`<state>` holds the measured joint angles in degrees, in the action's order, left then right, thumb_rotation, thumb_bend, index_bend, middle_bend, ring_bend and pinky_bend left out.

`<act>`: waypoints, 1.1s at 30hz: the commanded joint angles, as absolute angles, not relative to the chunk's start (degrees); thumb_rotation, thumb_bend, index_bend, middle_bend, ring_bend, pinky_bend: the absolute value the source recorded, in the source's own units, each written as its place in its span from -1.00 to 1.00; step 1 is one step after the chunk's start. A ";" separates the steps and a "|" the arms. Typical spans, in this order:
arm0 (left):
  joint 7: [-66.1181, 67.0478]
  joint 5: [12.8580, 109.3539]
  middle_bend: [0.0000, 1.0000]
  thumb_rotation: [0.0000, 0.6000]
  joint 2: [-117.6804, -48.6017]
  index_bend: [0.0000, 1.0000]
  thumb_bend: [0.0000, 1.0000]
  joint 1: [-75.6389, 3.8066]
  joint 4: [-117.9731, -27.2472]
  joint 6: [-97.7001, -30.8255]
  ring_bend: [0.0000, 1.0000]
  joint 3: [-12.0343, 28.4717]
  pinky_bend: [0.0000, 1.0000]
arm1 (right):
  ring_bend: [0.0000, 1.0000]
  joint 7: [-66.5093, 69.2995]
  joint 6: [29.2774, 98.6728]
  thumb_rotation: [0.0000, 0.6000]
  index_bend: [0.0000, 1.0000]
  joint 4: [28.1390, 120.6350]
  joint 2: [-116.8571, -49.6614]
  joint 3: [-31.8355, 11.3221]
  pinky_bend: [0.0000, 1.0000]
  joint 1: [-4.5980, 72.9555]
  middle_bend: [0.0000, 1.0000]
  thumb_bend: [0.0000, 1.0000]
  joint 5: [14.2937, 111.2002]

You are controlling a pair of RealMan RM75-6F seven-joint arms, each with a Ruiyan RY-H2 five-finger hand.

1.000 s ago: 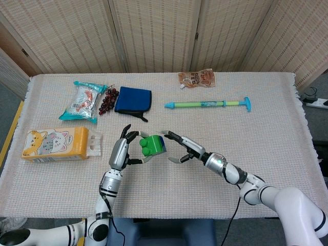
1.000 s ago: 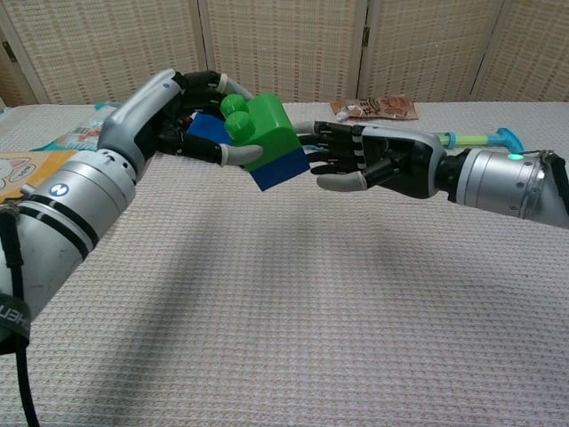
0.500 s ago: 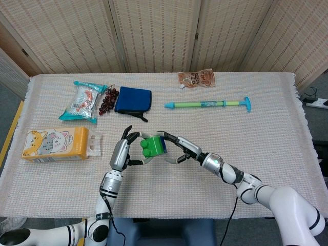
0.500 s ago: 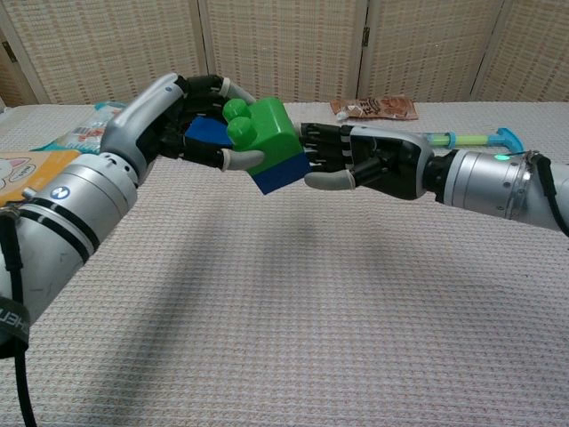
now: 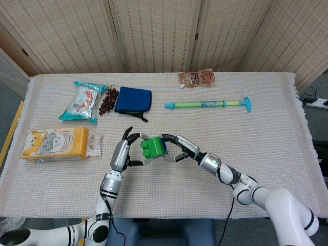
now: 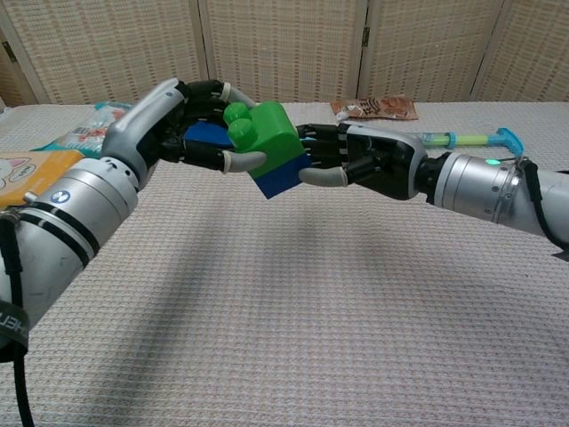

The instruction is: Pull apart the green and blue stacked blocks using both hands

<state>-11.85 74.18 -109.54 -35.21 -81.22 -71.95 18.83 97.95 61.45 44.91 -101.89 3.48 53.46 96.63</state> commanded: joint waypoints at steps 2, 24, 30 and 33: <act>-11.89 74.01 0.64 1.00 -109.52 0.04 0.13 -35.23 -81.27 -71.84 -0.33 18.93 -1.00 | -0.42 98.13 62.19 1.00 -0.03 44.06 -102.72 3.00 -0.92 53.04 -0.31 -0.21 96.07; -13.45 74.53 0.64 1.00 -108.89 0.04 0.13 -35.57 -81.67 -72.49 -0.32 20.17 -1.00 | -0.20 95.47 61.35 1.00 0.30 41.33 -105.00 2.99 -0.60 52.33 -0.06 -0.21 95.14; -13.73 74.71 0.65 1.00 -108.20 0.04 0.13 -35.92 -81.86 -72.71 -0.32 21.00 -1.00 | -0.20 94.80 61.33 1.00 0.30 40.98 -104.71 3.15 -0.60 52.01 -0.06 -0.21 95.10; -13.78 74.52 0.65 1.00 -108.07 0.04 0.13 -35.91 -82.16 -72.58 -0.32 20.88 -1.00 | -0.20 94.12 61.44 1.00 0.30 41.24 -104.43 2.96 -0.60 51.95 -0.06 -0.21 94.96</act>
<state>-13.78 74.53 -108.08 -35.91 -82.15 -72.59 20.89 94.21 61.41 41.17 -104.51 3.01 51.97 95.00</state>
